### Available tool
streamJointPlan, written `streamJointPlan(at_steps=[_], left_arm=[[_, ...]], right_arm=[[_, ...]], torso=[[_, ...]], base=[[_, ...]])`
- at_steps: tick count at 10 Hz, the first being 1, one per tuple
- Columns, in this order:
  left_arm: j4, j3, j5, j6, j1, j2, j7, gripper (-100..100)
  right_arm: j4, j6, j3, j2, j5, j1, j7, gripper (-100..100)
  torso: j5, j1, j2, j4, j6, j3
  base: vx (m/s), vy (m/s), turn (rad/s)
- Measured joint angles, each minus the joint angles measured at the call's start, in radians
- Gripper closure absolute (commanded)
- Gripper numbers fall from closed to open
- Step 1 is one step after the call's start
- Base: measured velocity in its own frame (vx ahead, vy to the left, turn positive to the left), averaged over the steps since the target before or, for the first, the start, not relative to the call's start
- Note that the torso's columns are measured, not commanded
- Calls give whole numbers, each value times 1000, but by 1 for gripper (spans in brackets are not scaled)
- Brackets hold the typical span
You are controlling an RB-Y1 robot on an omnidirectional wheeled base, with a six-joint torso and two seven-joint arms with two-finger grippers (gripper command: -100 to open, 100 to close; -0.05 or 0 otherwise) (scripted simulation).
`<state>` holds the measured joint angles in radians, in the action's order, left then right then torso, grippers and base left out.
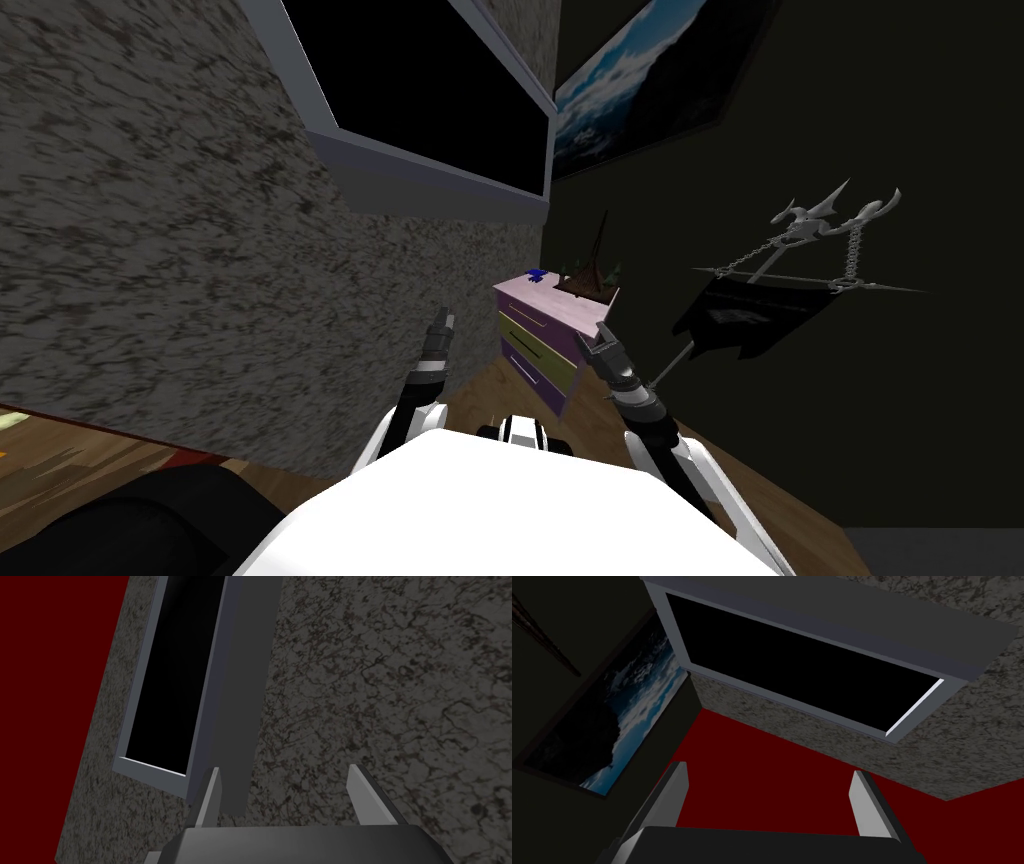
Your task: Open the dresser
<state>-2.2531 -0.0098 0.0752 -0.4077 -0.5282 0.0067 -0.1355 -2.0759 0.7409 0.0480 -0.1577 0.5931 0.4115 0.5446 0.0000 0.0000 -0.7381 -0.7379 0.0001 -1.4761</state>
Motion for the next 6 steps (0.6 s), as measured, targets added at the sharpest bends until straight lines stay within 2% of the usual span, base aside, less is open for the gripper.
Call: streamJointPlan(at_steps=[6], left_arm=[[0, 0, 0, 0, 0, 0, 0, 0]], right_arm=[[54, 48, 21, 4, 158, -33, 118, -100]], torso=[[0, 1, 2, 1, 0, -1]], base=[[58, 22, -6]])
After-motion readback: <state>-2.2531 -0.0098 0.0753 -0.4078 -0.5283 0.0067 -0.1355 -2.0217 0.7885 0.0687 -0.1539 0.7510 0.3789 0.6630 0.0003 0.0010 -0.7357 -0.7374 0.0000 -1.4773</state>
